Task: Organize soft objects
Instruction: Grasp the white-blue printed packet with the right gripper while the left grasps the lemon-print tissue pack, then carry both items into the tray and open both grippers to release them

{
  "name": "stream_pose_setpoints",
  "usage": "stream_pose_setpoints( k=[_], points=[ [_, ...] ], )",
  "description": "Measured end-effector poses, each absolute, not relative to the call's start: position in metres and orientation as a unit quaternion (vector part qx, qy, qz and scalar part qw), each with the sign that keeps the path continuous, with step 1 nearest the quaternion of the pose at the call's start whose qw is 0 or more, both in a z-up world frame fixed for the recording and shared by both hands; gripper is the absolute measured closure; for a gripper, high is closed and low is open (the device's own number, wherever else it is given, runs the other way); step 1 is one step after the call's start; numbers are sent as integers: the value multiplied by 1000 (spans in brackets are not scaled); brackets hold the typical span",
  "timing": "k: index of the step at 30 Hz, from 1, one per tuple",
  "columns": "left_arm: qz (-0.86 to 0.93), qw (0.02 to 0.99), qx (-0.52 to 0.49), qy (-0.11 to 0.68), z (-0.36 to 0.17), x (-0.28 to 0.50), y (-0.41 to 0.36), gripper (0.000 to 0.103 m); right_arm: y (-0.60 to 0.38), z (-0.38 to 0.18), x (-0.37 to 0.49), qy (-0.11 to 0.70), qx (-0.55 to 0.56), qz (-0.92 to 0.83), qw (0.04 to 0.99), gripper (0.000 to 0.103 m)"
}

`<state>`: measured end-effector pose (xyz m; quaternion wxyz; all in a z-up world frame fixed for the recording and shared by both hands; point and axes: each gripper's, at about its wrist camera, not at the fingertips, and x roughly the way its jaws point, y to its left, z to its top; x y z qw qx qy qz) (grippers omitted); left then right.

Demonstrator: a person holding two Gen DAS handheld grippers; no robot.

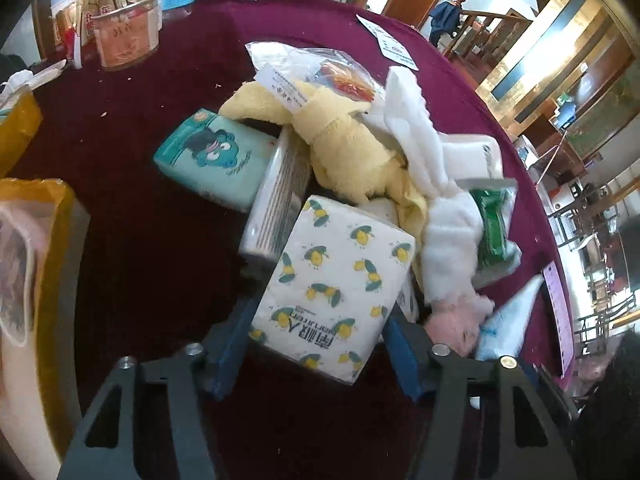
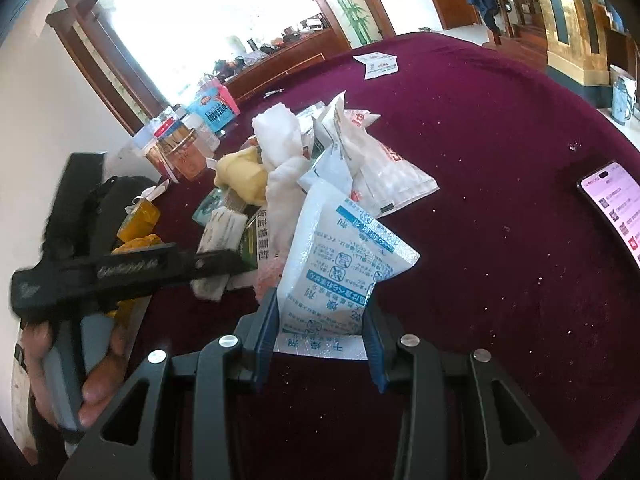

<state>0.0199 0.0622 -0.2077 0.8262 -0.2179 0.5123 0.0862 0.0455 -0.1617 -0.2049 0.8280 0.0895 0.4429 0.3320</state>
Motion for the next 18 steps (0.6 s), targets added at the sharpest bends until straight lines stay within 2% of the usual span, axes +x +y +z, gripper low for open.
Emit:
stream_pose_setpoints(
  k=[6, 8, 13, 18],
  points=[
    [89, 830, -211, 509, -201, -9, 50, 36, -156, -203, 43, 435, 74, 335, 832, 65],
    [99, 829, -205, 512, -205, -6, 51, 40, -153, -203, 42, 434, 64, 333, 835, 65],
    [122, 833, -193, 504, -206, -8, 47, 42, -155, -199, 35, 416, 57, 353, 836, 65],
    [124, 848, -196, 477, -181, -46, 40, 42, -152, -185, 16, 408, 62, 378, 829, 65]
  ],
)
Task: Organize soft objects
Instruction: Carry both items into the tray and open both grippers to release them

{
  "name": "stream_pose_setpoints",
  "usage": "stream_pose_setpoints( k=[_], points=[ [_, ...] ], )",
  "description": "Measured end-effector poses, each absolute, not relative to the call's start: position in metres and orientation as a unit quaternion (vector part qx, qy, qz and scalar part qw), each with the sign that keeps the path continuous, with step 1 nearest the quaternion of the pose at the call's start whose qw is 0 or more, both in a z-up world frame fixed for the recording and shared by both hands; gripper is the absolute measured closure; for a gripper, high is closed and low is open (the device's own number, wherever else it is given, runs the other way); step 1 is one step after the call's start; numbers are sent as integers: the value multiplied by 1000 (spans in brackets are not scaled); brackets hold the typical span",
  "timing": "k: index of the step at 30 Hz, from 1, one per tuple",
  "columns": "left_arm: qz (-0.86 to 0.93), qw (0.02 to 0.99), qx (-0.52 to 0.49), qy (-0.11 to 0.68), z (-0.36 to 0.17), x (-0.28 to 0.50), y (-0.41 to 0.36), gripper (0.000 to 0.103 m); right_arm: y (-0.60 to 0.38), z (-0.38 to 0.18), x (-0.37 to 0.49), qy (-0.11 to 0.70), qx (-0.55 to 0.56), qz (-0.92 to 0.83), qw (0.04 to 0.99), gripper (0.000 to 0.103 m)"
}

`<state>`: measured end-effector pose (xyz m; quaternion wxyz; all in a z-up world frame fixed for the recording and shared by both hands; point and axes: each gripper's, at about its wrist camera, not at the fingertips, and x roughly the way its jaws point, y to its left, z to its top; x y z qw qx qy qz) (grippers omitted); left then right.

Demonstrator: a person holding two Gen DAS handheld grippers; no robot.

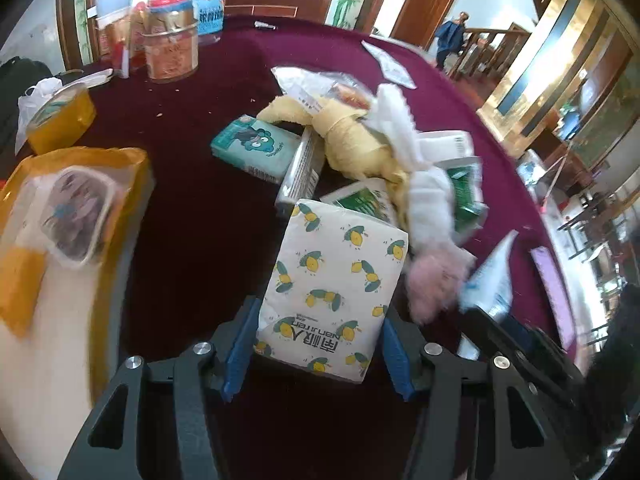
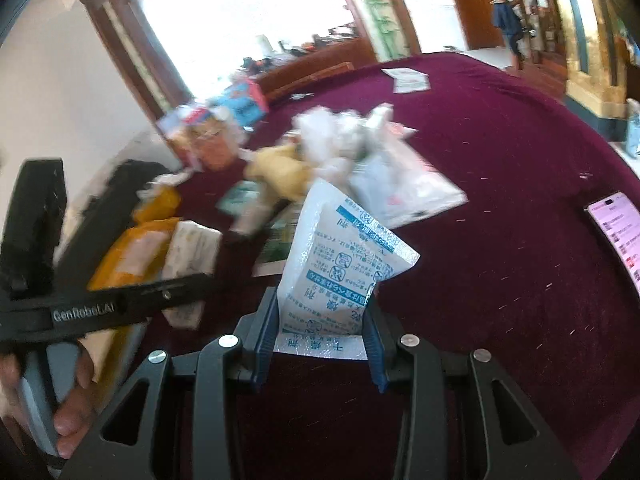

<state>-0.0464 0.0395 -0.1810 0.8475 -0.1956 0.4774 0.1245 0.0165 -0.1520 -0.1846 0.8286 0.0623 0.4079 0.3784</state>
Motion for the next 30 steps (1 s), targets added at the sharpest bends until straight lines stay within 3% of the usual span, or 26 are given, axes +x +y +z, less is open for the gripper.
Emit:
stream_pose_setpoints(
  k=[18, 30],
  points=[
    [132, 861, -301, 387, -101, -193, 91, 42, -71, -129, -80, 401, 28, 523, 751, 65],
    [225, 825, -333, 397, -131, -242, 163, 42, 16, -141, -99, 428, -21, 576, 696, 65]
  ],
)
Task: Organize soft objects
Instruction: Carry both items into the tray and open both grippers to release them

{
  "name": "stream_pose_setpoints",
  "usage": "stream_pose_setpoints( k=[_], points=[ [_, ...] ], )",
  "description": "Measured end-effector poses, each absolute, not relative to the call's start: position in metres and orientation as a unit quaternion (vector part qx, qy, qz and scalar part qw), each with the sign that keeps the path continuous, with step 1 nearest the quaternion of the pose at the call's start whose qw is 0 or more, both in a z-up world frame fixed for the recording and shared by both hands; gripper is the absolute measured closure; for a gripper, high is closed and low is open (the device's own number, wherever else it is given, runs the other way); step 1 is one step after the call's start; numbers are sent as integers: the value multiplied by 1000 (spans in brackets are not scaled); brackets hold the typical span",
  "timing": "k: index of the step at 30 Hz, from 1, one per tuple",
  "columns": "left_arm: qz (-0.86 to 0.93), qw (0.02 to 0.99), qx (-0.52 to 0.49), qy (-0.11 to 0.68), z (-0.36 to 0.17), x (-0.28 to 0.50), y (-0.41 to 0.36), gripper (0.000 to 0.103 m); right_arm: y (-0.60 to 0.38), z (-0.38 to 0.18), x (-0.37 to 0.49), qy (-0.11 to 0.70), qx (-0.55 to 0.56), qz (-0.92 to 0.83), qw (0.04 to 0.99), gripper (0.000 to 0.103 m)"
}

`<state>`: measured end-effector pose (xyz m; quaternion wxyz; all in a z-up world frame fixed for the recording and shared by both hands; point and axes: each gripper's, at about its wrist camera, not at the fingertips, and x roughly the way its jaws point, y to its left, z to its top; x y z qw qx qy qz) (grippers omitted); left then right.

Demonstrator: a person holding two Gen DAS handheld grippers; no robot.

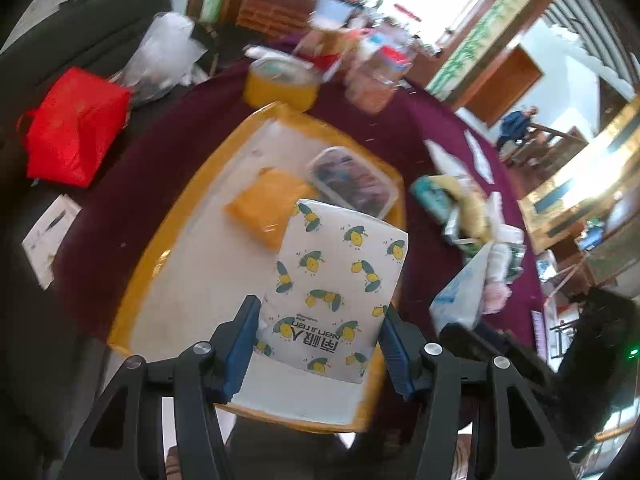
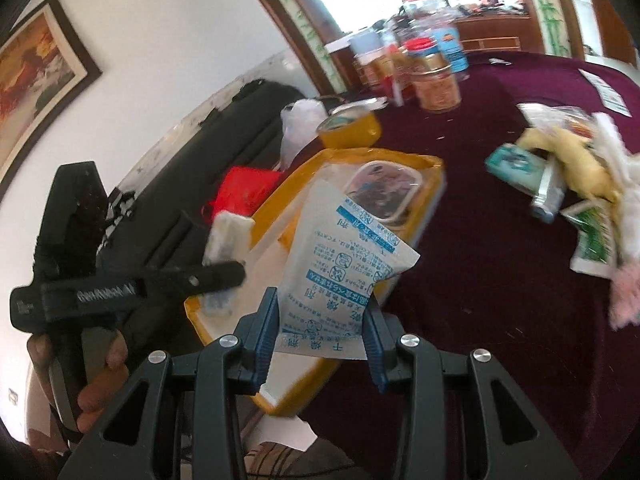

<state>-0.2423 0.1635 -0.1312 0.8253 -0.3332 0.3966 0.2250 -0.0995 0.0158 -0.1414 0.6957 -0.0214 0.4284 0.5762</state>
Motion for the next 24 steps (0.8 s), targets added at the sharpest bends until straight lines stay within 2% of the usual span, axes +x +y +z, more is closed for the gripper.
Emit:
stream_pose_setpoints(
  k=[17, 22, 24],
  points=[
    [265, 769, -323, 484, -188, -235, 221, 40, 137, -187, -71, 502, -137, 531, 669, 64],
    [270, 775, -311, 480, -188, -233, 224, 39, 148, -188, -74, 500, -157, 520, 675, 61],
    [269, 774, -310, 482, -188, -232, 226, 36, 148, -188, -73, 501, -156, 521, 673, 54]
  ],
)
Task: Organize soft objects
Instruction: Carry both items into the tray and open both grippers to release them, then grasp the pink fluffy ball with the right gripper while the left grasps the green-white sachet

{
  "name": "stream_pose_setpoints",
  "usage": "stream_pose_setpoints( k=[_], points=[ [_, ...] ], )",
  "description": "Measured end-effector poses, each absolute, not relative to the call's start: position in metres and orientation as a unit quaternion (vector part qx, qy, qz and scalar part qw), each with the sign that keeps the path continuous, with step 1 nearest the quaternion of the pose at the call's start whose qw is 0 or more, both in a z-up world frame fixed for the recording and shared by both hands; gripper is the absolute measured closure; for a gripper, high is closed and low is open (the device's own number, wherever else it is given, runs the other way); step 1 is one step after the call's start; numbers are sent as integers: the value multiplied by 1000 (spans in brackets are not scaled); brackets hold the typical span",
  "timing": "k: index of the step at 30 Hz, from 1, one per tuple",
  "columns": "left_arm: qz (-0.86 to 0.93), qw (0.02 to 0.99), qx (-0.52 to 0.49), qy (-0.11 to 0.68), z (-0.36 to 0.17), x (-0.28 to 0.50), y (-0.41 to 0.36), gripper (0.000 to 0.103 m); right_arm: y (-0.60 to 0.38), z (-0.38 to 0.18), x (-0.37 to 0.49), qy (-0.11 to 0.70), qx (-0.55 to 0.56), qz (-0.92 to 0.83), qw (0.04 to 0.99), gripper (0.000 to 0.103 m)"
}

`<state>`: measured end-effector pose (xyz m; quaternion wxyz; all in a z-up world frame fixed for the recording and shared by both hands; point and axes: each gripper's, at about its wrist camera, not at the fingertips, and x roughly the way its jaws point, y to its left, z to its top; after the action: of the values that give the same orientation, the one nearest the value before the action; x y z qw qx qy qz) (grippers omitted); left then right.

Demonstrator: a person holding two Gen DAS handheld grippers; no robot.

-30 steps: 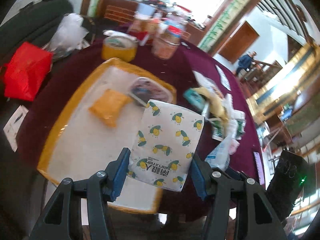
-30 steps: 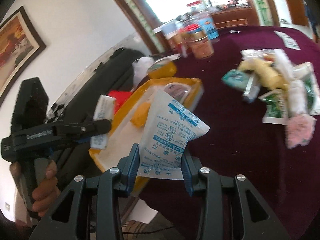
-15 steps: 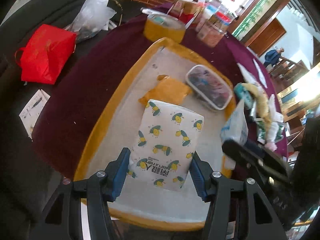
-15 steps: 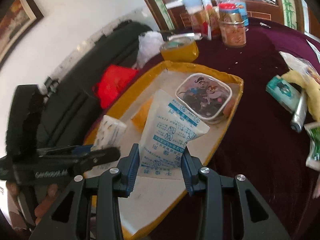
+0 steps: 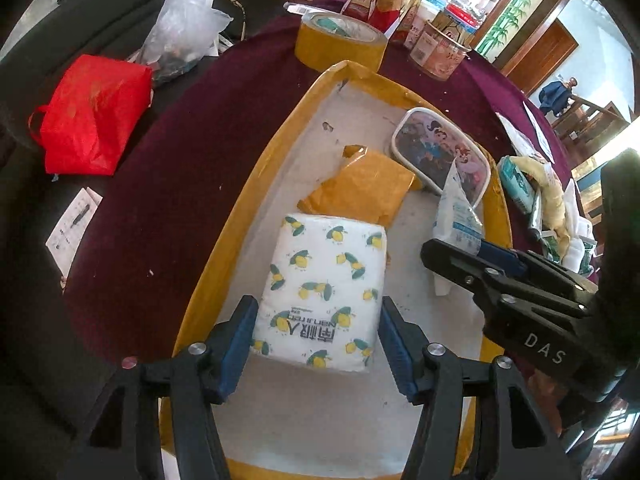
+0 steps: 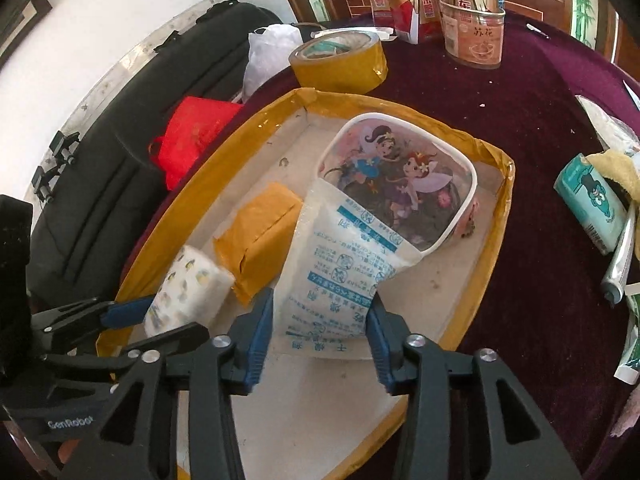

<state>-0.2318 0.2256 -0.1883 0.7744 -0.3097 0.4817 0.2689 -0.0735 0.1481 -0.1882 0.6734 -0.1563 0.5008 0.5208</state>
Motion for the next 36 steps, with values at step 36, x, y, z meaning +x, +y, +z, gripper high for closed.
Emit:
stream_pose_setpoints(
  k=[36],
  points=[
    [153, 849, -263, 432, -150, -152, 63, 16, -142, -192, 42, 471, 102, 370, 794, 37]
  ],
)
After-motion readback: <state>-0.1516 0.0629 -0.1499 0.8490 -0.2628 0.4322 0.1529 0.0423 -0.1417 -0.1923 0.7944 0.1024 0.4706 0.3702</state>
